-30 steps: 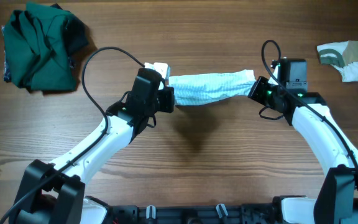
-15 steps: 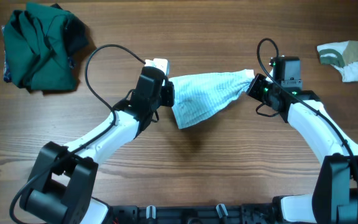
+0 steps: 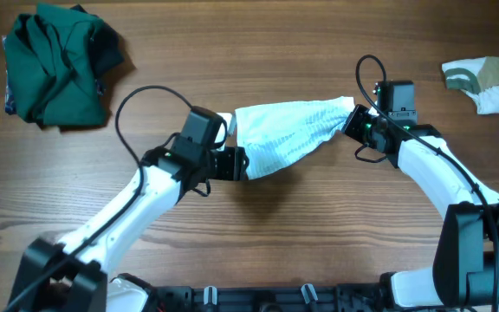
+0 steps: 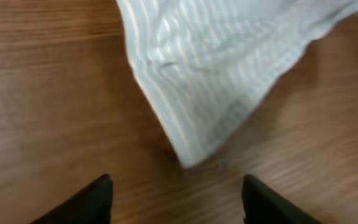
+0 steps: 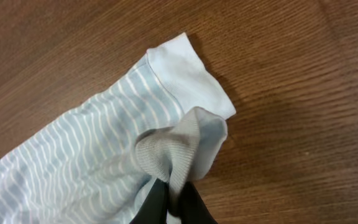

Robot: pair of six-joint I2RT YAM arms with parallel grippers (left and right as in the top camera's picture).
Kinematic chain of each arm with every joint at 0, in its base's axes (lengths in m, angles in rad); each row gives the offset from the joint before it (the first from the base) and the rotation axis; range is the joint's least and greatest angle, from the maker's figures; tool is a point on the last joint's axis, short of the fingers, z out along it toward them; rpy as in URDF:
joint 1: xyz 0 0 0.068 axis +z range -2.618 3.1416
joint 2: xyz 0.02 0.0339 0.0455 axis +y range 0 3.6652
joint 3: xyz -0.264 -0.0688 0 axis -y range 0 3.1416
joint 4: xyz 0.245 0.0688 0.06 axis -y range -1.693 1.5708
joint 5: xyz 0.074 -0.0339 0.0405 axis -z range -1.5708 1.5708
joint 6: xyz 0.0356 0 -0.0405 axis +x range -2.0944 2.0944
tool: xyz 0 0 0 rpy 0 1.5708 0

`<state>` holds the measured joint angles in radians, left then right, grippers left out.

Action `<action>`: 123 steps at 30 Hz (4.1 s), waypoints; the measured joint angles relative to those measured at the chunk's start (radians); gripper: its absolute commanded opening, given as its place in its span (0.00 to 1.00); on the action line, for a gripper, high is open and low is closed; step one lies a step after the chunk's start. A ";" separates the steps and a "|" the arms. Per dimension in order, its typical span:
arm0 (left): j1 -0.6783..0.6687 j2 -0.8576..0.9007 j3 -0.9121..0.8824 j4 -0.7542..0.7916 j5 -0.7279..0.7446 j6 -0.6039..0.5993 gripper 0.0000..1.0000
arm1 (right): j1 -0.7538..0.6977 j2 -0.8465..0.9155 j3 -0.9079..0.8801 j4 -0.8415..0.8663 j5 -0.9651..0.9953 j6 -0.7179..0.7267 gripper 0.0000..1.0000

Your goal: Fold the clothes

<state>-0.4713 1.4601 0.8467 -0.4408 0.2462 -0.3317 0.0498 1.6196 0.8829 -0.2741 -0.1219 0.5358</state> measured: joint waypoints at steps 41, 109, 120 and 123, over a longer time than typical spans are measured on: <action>0.000 0.280 0.000 0.248 0.199 -0.408 0.58 | 0.000 0.000 0.000 -0.024 -0.001 0.003 0.04; 0.158 0.281 0.000 0.816 -0.056 -0.349 0.14 | 0.000 0.098 0.000 0.223 -0.008 0.089 0.04; 0.111 0.275 0.004 0.684 0.210 -0.334 0.43 | 0.000 0.128 0.000 0.230 -0.008 0.089 0.04; 0.111 0.235 0.002 0.510 0.277 -0.338 0.56 | 0.000 0.129 0.000 0.230 -0.008 0.089 0.04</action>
<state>-0.3603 1.6955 0.8490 0.0689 0.5228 -0.6697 0.0502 1.7481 0.8829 -0.0444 -0.1295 0.6247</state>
